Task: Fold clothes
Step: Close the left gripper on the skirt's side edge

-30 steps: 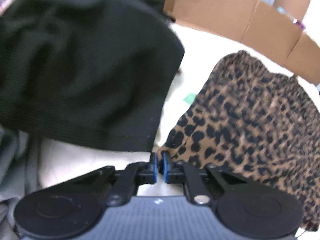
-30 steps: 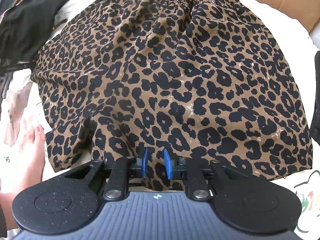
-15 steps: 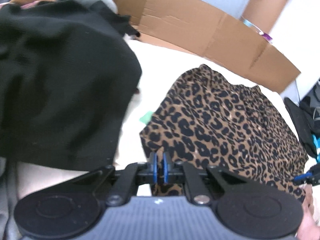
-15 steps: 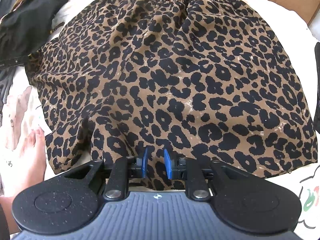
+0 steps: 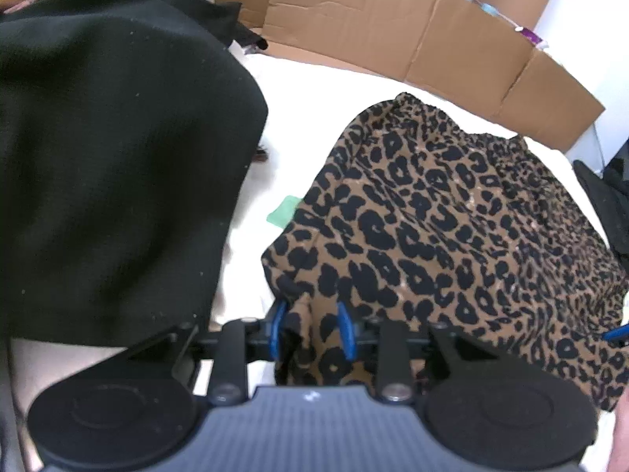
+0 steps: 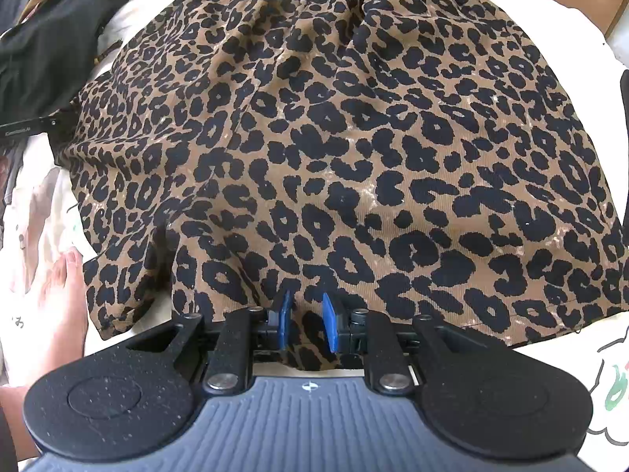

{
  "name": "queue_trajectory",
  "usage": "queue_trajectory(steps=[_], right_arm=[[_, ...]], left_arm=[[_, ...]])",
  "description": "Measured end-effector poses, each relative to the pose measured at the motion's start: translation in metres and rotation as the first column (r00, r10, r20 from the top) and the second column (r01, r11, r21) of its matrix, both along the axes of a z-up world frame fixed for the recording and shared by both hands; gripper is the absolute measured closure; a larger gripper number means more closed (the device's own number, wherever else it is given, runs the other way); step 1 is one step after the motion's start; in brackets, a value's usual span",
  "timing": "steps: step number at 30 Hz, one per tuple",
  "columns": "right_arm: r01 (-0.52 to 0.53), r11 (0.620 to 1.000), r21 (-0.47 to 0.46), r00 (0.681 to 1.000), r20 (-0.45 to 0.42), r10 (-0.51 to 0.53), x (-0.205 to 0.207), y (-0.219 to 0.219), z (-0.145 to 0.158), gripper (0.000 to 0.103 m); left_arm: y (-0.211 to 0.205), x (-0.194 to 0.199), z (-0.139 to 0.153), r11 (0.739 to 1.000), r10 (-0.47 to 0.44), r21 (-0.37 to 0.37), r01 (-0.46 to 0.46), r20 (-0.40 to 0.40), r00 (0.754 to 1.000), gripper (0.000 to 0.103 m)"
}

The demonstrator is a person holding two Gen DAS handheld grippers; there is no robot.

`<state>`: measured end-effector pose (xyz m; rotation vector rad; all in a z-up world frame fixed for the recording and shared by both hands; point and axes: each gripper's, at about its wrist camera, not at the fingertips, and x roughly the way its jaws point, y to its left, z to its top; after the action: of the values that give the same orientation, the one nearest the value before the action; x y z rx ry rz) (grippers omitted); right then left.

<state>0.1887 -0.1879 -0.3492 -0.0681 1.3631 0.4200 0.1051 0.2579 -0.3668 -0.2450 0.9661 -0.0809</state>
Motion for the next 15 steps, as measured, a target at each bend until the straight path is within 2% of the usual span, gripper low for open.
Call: queue_trajectory(steps=[4, 6, 7, 10, 15], right_arm=[[0.003, 1.0, 0.004, 1.0, 0.006, -0.003, 0.001, 0.002, 0.0, 0.079], [0.001, 1.0, 0.008, 1.0, 0.011, -0.001, 0.001, 0.004, 0.002, 0.078], [-0.001, 1.0, 0.01, 1.0, 0.013, 0.001, 0.001, 0.006, 0.002, 0.079], [-0.004, 1.0, 0.012, 1.0, 0.025, 0.003, 0.001, 0.007, 0.006, 0.079], [0.039, 0.998, 0.046, 0.997, 0.061, -0.041, 0.003, 0.001, 0.02, 0.079]], left_arm=[[0.006, -0.006, 0.005, 1.0, 0.011, -0.024, -0.011, -0.006, 1.0, 0.073], [0.011, -0.007, 0.006, 0.998, 0.037, -0.041, -0.038, -0.017, 0.999, 0.084], [0.015, -0.006, 0.005, 0.997, 0.061, -0.055, -0.063, -0.028, 0.998, 0.097], [0.024, -0.005, 0.01, 0.987, 0.126, -0.092, -0.13, -0.048, 0.991, 0.097], [0.022, -0.006, 0.034, 0.986, 0.142, -0.087, -0.145, -0.039, 0.989, 0.097]])
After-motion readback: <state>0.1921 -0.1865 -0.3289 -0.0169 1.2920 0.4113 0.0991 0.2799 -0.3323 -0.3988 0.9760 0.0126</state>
